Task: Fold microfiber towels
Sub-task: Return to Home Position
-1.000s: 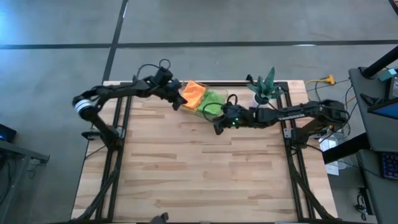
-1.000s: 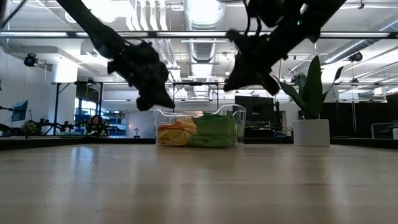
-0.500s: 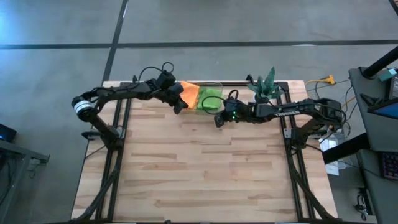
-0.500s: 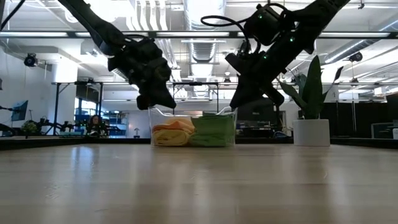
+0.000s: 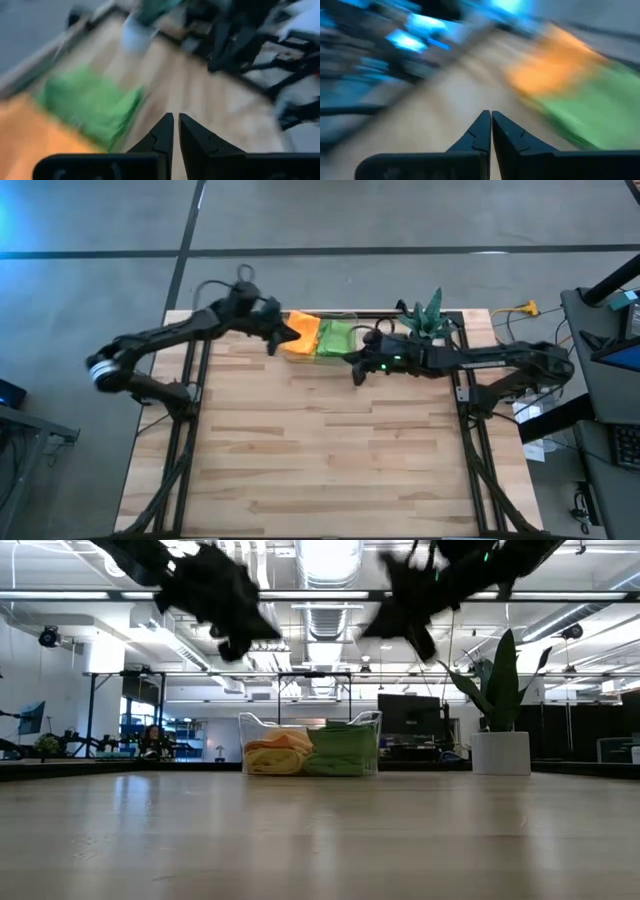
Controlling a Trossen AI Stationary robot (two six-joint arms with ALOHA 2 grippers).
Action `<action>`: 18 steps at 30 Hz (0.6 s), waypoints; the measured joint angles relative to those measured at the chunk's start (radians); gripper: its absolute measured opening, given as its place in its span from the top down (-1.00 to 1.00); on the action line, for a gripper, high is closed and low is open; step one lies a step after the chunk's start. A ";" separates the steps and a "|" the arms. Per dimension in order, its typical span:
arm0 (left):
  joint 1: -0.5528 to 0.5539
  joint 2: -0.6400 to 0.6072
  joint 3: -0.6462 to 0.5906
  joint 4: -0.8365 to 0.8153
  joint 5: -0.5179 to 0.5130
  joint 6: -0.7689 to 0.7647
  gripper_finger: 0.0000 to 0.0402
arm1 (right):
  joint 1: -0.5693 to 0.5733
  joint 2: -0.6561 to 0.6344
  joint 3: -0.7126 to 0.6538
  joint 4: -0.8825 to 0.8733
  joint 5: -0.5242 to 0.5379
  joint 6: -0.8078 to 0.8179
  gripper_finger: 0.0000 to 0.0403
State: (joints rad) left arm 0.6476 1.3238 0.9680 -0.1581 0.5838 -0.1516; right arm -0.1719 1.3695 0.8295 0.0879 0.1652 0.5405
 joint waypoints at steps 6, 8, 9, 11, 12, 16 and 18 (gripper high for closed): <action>-0.038 -0.208 -0.064 0.216 0.125 -0.165 0.94 | 0.042 0.038 -0.017 0.695 -0.225 0.023 0.96; -0.050 -0.236 -0.089 0.376 0.129 -0.263 0.94 | 0.017 0.084 0.009 0.916 -0.224 0.026 0.96; -0.053 -0.249 -0.098 0.468 0.129 -0.312 0.94 | 0.002 0.097 0.027 1.000 -0.224 0.023 0.96; -0.053 -0.277 -0.111 0.650 0.128 -0.393 0.97 | -0.034 0.100 0.067 1.103 -0.224 0.004 0.96; -0.051 -0.294 -0.113 0.717 0.123 -0.424 0.98 | -0.048 0.081 0.074 1.120 -0.225 -0.016 0.96; -0.040 -0.410 -0.116 0.762 0.034 -0.444 0.99 | -0.093 -0.090 0.053 1.016 -0.224 -0.109 0.96; -0.040 -0.492 -0.126 0.727 -0.022 -0.445 1.00 | -0.101 -0.227 0.013 0.877 -0.199 -0.157 0.96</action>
State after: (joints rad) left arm 0.6079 0.8321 0.8422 0.5686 0.5616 -0.5962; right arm -0.2731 1.1421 0.8430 0.9652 -0.0340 0.3834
